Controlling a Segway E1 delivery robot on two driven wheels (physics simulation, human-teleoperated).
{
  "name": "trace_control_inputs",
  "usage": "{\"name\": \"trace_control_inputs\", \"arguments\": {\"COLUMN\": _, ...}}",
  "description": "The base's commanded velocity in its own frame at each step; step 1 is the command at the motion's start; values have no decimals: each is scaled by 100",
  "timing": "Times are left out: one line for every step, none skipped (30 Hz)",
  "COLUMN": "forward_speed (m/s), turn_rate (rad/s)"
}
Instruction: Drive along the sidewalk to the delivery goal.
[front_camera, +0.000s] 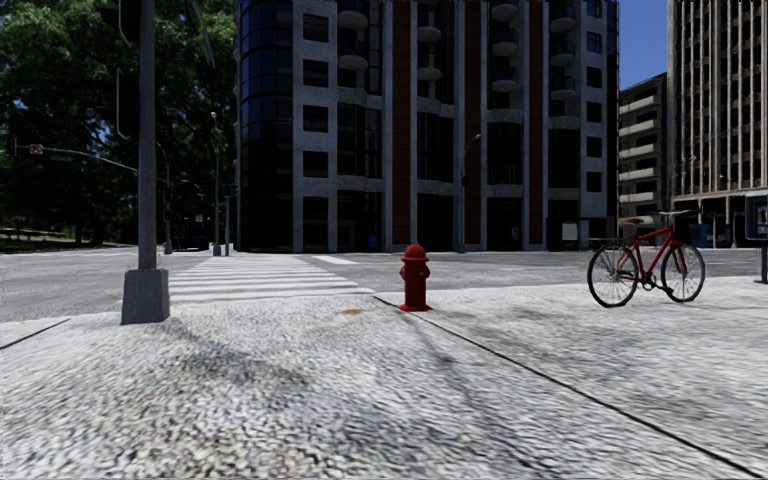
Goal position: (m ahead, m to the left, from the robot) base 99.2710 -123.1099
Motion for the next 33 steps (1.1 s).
{"name": "trace_control_inputs", "arguments": {"forward_speed": 200, "turn_rate": 42}}
{"name": "trace_control_inputs", "arguments": {"forward_speed": 200, "turn_rate": 42}}
{"name": "trace_control_inputs", "arguments": {"forward_speed": 200, "turn_rate": 45}}
{"name": "trace_control_inputs", "arguments": {"forward_speed": 200, "turn_rate": 46}}
{"name": "trace_control_inputs", "arguments": {"forward_speed": 200, "turn_rate": 46}}
{"name": "trace_control_inputs", "arguments": {"forward_speed": 200, "turn_rate": 46}}
{"name": "trace_control_inputs", "arguments": {"forward_speed": 200, "turn_rate": 46}}
{"name": "trace_control_inputs", "arguments": {"forward_speed": 200, "turn_rate": 46}}
{"name": "trace_control_inputs", "arguments": {"forward_speed": 200, "turn_rate": 46}}
{"name": "trace_control_inputs", "arguments": {"forward_speed": 200, "turn_rate": 46}}
{"name": "trace_control_inputs", "arguments": {"forward_speed": 200, "turn_rate": 46}}
{"name": "trace_control_inputs", "arguments": {"forward_speed": 200, "turn_rate": 46}}
{"name": "trace_control_inputs", "arguments": {"forward_speed": 200, "turn_rate": 46}}
{"name": "trace_control_inputs", "arguments": {"forward_speed": 200, "turn_rate": 46}}
{"name": "trace_control_inputs", "arguments": {"forward_speed": 200, "turn_rate": 46}}
{"name": "trace_control_inputs", "arguments": {"forward_speed": 200, "turn_rate": 46}}
{"name": "trace_control_inputs", "arguments": {"forward_speed": 200, "turn_rate": 46}}
{"name": "trace_control_inputs", "arguments": {"forward_speed": 200, "turn_rate": 46}}
{"name": "trace_control_inputs", "arguments": {"forward_speed": 200, "turn_rate": 46}}
{"name": "trace_control_inputs", "arguments": {"forward_speed": 200, "turn_rate": 46}}
{"name": "trace_control_inputs", "arguments": {"forward_speed": 200, "turn_rate": 46}}
{"name": "trace_control_inputs", "arguments": {"forward_speed": 200, "turn_rate": 46}}
{"name": "trace_control_inputs", "arguments": {"forward_speed": 200, "turn_rate": 46}}
{"name": "trace_control_inputs", "arguments": {"forward_speed": 200, "turn_rate": 46}}
{"name": "trace_control_inputs", "arguments": {"forward_speed": 200, "turn_rate": 46}}
{"name": "trace_control_inputs", "arguments": {"forward_speed": 200, "turn_rate": 46}}
{"name": "trace_control_inputs", "arguments": {"forward_speed": 200, "turn_rate": 46}}
{"name": "trace_control_inputs", "arguments": {"forward_speed": 200, "turn_rate": 46}}
{"name": "trace_control_inputs", "arguments": {"forward_speed": 200, "turn_rate": 46}}
{"name": "trace_control_inputs", "arguments": {"forward_speed": 200, "turn_rate": 46}}
{"name": "trace_control_inputs", "arguments": {"forward_speed": 200, "turn_rate": 46}}
{"name": "trace_control_inputs", "arguments": {"forward_speed": 200, "turn_rate": 46}}
{"name": "trace_control_inputs", "arguments": {"forward_speed": 200, "turn_rate": 46}}
